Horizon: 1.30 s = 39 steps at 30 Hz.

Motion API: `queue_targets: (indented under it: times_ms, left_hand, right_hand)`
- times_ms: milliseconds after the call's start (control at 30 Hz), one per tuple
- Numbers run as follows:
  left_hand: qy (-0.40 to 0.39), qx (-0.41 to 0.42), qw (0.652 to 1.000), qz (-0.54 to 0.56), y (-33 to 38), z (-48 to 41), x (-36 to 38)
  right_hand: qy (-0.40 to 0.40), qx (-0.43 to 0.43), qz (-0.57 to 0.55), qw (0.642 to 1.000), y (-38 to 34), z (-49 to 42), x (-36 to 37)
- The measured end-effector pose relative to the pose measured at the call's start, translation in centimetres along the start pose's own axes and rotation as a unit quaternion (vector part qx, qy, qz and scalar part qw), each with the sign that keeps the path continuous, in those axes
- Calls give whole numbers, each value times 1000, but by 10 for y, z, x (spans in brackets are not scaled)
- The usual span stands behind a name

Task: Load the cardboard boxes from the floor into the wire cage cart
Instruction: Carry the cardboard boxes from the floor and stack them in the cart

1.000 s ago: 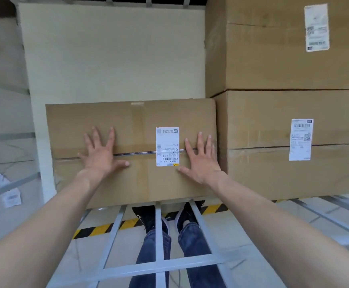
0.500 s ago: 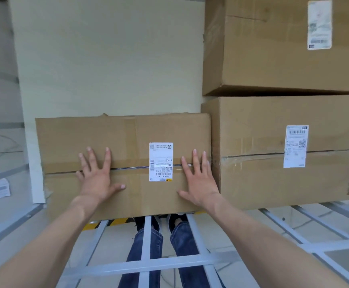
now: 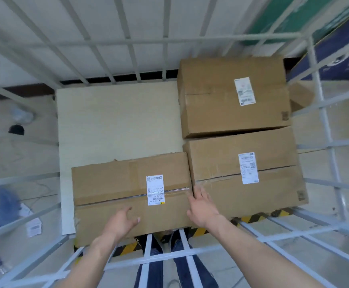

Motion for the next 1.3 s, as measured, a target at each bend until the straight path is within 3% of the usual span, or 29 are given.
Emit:
queue_targets:
  times_ms: [233,533,767,1033,1300]
  left_hand:
    - [4,55,998,25,86,146,-26]
    - [36,121,991,52,161,269,-40]
    - [52,183,982,-10,214,284,-20]
    - [11,222,968,-114,288,298,25]
    - [28,263,946,-188,399,304,105]
  right_hand:
    - [4,24,-93,995,42,148,-74]
    - [107,57,-241,963,112,307,-107]
    - [163,101,-262,946,154,358,-82]
    - [218,116,-314,917,195,382,-50]
    - [284,104,-368,879,302,417,-10]
Point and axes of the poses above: each hand's wrist, its own z-axis away from the middle knuckle, its own x-axis out of the palm, y = z × x, the point moved 1 cm from there along -z, towards the middle knuckle, and after that the axes turned 10 degrees about x, right-handed, at the moved point
